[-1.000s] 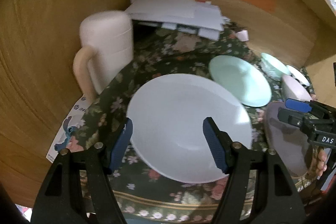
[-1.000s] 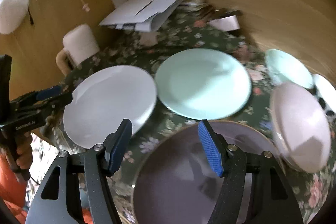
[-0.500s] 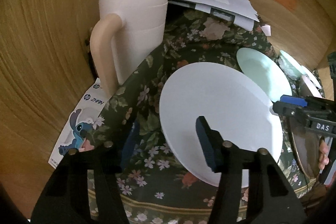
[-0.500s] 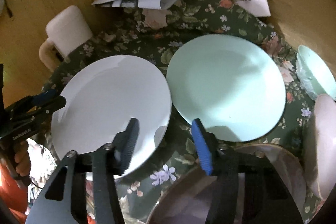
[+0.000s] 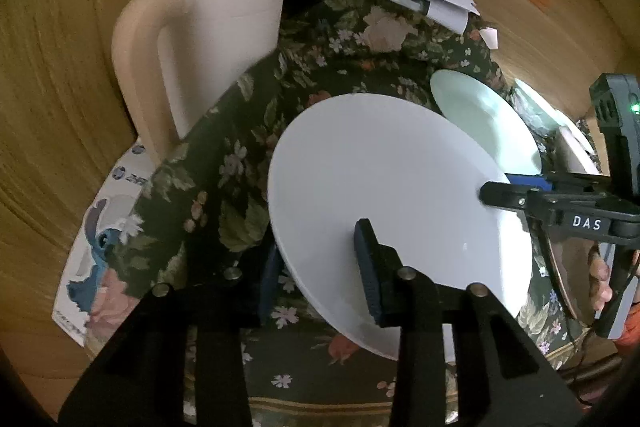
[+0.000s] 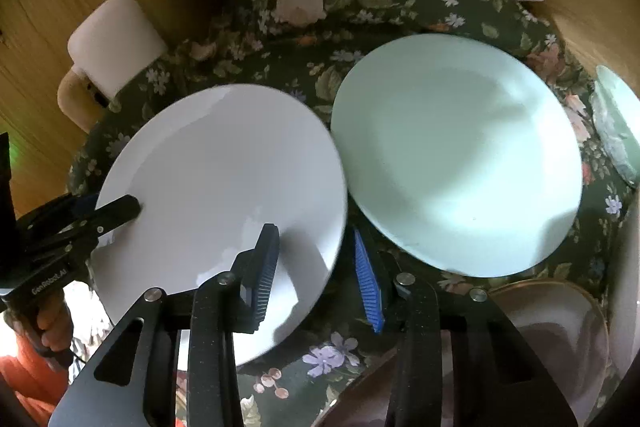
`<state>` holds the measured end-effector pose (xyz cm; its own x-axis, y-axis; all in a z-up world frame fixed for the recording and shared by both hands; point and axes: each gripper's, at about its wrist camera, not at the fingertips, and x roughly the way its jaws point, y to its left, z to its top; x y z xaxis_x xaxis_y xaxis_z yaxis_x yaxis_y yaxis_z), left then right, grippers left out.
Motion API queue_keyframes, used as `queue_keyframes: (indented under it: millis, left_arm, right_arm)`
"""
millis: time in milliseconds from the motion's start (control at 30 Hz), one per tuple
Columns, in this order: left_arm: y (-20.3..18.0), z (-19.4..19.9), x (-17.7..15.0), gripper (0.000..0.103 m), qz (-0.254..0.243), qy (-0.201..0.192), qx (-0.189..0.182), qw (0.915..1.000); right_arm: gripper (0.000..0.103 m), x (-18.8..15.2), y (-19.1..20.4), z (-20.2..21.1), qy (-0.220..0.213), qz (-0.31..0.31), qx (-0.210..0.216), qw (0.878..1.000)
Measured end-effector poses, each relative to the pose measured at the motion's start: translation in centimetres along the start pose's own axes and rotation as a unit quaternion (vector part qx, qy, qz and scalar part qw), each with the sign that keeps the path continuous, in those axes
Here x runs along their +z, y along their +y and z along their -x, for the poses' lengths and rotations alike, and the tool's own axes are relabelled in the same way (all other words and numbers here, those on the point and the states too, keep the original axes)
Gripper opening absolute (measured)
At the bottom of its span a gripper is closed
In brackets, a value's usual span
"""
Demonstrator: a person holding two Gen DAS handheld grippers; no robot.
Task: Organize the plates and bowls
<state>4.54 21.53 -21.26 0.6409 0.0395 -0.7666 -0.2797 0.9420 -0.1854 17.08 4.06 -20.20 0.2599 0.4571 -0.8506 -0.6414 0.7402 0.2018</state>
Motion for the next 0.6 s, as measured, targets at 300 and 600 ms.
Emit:
queue_keyframes:
  millis: [300,600]
  left_arm:
    - [-0.9,0.5,-0.2,0.036,-0.029,-0.008,0.006,0.9995]
    - [-1.5,0.8,-0.1,0.036,-0.033,-0.008,0.0,0.9994]
  right_arm:
    - [0.037,-0.1,0.6,-0.5,-0.013,0.023,-0.009,1.0]
    - [0.036,-0.6,0.5,-0.1,-0.029,0.011,-0.015,0.999]
